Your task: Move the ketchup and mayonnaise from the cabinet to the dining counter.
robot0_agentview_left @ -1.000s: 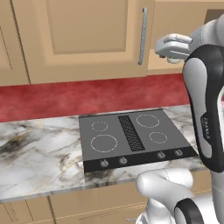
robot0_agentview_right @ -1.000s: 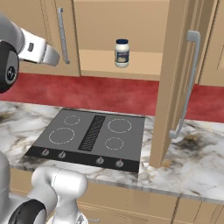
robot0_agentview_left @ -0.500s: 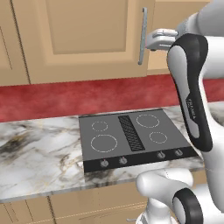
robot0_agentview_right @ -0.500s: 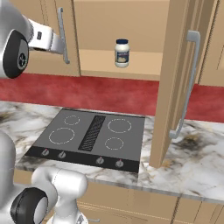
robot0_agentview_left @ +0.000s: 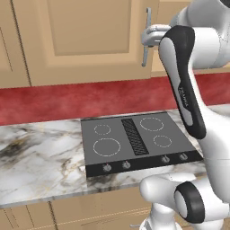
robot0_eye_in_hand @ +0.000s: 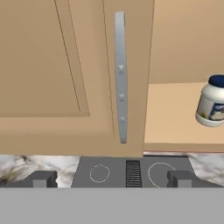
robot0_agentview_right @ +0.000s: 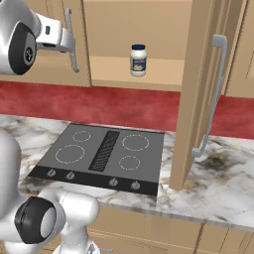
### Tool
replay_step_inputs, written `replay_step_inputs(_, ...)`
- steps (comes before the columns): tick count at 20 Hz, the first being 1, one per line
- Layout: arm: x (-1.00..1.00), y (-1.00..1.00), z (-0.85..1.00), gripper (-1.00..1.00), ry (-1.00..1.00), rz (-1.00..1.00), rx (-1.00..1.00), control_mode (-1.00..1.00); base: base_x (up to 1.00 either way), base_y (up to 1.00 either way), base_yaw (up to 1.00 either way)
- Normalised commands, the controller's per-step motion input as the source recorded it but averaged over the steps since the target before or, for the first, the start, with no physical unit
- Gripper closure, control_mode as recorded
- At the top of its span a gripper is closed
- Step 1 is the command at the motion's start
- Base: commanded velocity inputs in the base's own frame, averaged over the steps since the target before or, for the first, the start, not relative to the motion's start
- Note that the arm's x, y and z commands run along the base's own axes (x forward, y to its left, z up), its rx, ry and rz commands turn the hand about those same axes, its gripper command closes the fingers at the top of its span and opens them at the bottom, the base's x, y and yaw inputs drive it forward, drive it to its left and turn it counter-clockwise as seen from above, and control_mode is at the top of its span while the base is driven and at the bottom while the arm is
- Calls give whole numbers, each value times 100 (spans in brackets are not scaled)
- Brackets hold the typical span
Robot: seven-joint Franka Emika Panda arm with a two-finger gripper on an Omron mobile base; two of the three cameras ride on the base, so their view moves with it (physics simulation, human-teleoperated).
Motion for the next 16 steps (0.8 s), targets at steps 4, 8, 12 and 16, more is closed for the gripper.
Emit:
replay_step_inputs(4, 39, 0, -2, -100, 0, 0, 0, -100, 0, 0, 0)
replay_step_inputs(8, 41, 0, -8, -100, -1, 0, 0, -100, 0, 0, 0)
replay_step_inputs(12, 45, 0, -10, -100, 0, 0, 0, -100, 0, 0, 0)
replay_step_inputs(16, 42, 0, -13, -100, 0, 0, 0, -100, 0, 0, 0)
